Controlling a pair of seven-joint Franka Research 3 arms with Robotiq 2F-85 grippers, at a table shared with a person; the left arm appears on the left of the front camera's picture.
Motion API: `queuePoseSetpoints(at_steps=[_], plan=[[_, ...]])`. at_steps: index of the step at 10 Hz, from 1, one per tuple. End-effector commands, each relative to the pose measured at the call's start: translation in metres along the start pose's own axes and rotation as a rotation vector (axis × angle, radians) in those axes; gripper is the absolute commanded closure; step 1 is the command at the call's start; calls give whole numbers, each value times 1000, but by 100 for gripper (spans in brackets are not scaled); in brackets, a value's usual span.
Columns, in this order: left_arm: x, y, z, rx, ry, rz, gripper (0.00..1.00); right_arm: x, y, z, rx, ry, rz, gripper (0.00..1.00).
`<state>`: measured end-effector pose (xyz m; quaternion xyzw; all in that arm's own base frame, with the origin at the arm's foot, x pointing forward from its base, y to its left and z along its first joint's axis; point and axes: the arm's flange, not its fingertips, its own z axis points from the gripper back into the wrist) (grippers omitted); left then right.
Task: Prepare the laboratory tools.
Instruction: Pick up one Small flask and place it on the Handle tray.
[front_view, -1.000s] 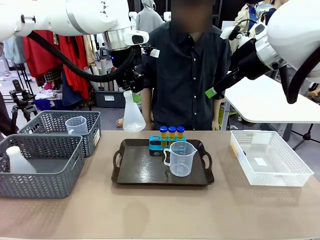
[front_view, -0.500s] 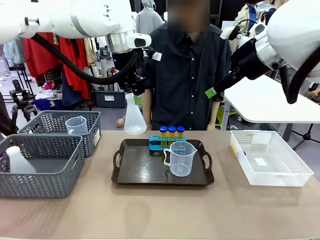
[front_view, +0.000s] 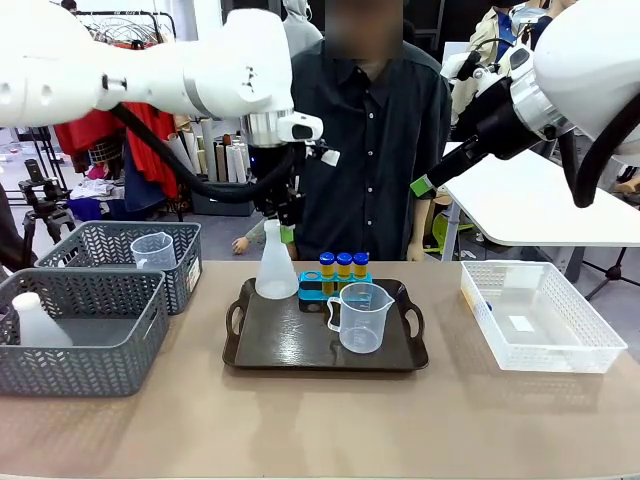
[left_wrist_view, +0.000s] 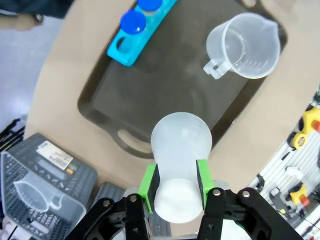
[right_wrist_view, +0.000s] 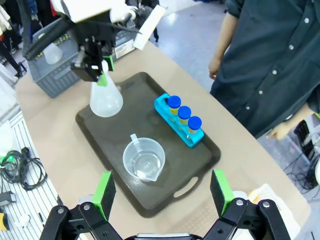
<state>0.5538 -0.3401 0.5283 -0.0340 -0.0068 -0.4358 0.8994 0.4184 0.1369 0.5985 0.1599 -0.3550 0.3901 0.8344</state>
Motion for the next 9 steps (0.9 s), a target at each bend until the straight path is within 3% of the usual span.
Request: queuePoseSetpoints(at_steps=[1, 5, 9], plan=[[6, 7, -17, -13, 18, -18, 100, 0, -1, 1, 4, -4, 2, 0], [17, -3, -76, -40, 39, -63, 100, 0, -1, 1, 4, -4, 2, 0], [23, -20, -106, 51, 46, -67, 100, 0, -1, 1, 4, -4, 2, 0]])
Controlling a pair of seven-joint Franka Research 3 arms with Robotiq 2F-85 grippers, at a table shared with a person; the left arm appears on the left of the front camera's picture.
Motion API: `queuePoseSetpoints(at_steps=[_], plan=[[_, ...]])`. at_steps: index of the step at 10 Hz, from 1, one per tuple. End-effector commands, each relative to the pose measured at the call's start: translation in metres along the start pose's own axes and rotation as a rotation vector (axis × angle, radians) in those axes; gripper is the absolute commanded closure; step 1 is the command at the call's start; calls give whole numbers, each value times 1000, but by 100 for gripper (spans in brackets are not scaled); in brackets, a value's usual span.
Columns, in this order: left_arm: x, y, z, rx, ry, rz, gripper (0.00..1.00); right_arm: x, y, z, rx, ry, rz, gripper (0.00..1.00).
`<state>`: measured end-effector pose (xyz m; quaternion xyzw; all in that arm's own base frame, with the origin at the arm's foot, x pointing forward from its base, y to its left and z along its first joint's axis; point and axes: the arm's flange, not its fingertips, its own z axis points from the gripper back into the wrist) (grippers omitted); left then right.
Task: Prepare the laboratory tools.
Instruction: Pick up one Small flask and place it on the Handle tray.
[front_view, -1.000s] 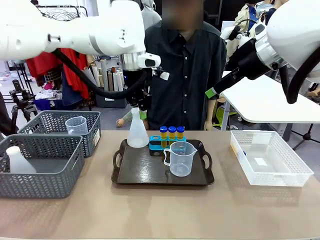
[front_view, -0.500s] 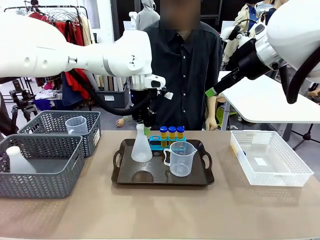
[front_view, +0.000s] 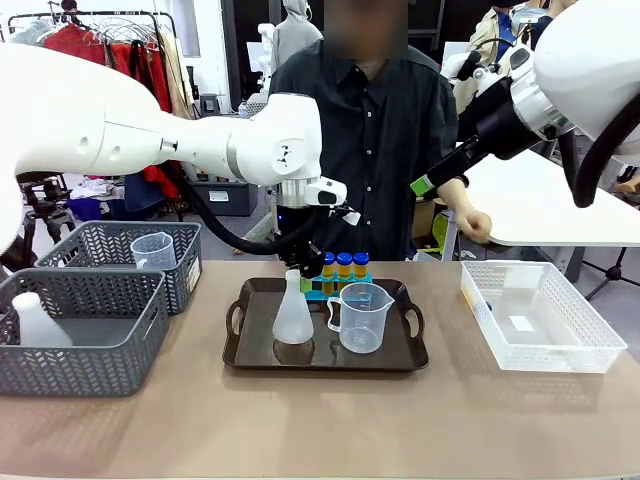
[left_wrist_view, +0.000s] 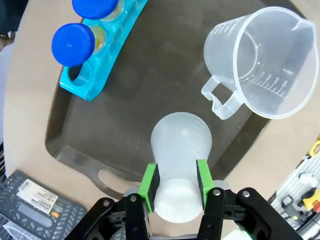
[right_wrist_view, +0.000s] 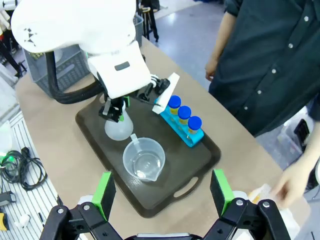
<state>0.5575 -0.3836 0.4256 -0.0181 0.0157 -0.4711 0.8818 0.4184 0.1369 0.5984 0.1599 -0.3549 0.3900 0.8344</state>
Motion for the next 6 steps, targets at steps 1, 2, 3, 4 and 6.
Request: queuePoseSetpoints(at_steps=[1, 2, 3, 4, 6], plan=[[-13, -4, -2, 76, -22, 15, 100, 0, -1, 1, 4, -4, 2, 0], [-14, -5, -4, 76, -44, 12, 100, 0, -1, 1, 4, -4, 2, 0], [-14, -4, -5, 77, -56, 13, 100, 0, -1, 1, 4, -4, 2, 0], [-14, -3, -5, 66, -64, 6, 100, 0, -1, 1, 4, -4, 2, 0], [-14, -5, -4, 54, -79, 9, 100, 0, -1, 1, 4, -4, 2, 0]])
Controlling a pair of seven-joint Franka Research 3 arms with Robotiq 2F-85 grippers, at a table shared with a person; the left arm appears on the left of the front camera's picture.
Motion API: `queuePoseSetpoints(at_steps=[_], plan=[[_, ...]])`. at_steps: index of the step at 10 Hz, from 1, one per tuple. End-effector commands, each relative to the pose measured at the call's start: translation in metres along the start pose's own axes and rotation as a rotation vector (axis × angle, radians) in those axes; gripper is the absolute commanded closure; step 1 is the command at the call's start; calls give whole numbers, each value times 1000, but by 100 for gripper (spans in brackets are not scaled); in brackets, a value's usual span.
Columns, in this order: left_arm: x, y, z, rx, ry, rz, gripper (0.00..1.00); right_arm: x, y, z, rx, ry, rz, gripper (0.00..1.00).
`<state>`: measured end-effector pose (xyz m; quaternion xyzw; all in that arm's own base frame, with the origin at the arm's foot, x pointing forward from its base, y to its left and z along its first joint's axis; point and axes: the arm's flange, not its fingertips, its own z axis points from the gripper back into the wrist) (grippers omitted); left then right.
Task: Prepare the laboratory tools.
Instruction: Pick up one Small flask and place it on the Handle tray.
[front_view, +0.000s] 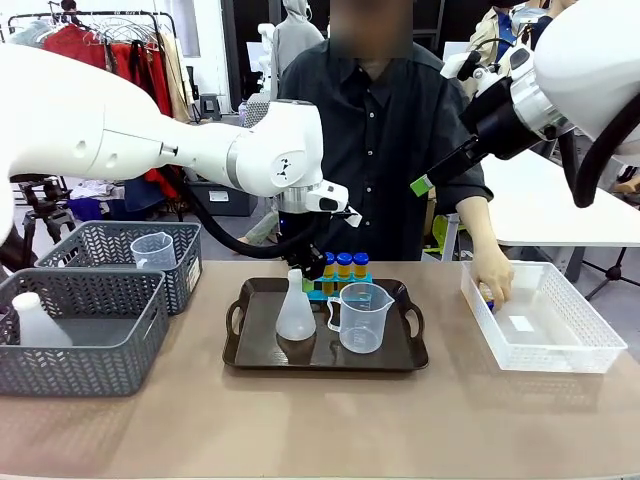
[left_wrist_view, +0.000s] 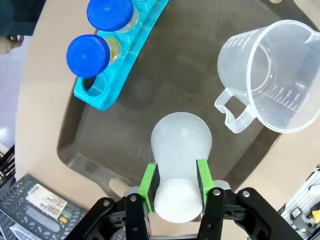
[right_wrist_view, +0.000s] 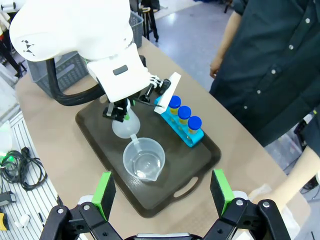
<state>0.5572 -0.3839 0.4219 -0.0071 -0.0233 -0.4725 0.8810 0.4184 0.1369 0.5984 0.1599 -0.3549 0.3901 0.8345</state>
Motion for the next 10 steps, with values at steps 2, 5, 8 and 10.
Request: queuePoseSetpoints(at_steps=[2, 5, 8, 10], plan=[[-15, -3, 2, 3, -22, 7, 80, 0, -1, 1, 4, -5, 2, 0], [-18, -6, 5, 5, -36, 5, 22, 0, -1, 1, 4, -5, 2, 0], [-21, -6, 9, 8, -41, 6, 0, 0, -1, 1, 4, -5, 2, 0], [-22, -5, 12, 11, -45, 7, 0, 0, -1, 1, 4, -5, 2, 0]])
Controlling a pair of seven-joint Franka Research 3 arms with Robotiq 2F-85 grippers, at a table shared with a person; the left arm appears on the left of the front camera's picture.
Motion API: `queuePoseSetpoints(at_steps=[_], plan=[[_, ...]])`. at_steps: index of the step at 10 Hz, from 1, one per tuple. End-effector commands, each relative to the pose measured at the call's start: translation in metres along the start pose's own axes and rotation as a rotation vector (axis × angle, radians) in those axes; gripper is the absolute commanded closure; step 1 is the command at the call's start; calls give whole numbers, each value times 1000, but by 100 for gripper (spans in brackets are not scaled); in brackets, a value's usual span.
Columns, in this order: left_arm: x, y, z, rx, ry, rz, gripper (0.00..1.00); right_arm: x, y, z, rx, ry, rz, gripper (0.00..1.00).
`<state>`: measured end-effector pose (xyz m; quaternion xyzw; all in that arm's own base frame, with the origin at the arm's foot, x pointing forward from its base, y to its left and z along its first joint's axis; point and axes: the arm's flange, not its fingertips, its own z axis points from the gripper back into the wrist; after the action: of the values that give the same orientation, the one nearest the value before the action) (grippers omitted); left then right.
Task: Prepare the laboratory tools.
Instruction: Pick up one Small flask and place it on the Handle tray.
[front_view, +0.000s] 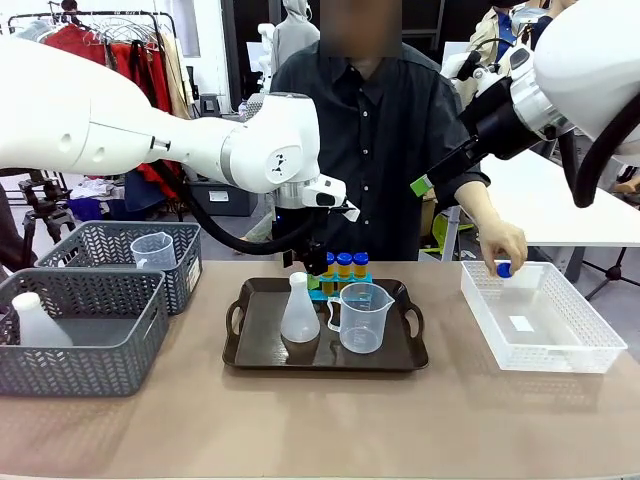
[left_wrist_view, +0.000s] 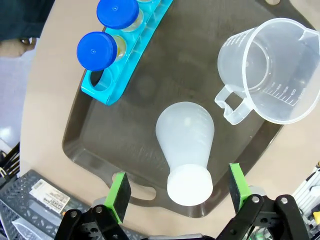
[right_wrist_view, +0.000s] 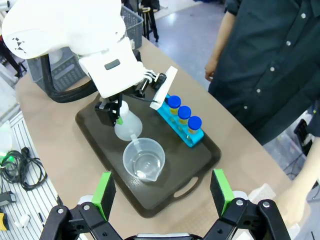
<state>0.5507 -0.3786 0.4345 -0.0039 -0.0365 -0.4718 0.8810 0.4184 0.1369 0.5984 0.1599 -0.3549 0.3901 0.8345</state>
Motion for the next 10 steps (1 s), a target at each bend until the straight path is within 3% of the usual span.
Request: queuePoseSetpoints(at_steps=[1, 3, 4, 10], plan=[[-16, -3, 2, -14, -27, 7, 0, 0, -1, 1, 4, -5, 2, 0], [-15, -7, 6, -29, 3, 50, 0, 0, -1, 1, 4, -5, 2, 0], [-1, -1, 3, -3, -4, 4, 0, 0, -1, 1, 4, -5, 2, 0], [-1, -1, 3, -3, -4, 4, 0, 0, -1, 1, 4, -5, 2, 0]])
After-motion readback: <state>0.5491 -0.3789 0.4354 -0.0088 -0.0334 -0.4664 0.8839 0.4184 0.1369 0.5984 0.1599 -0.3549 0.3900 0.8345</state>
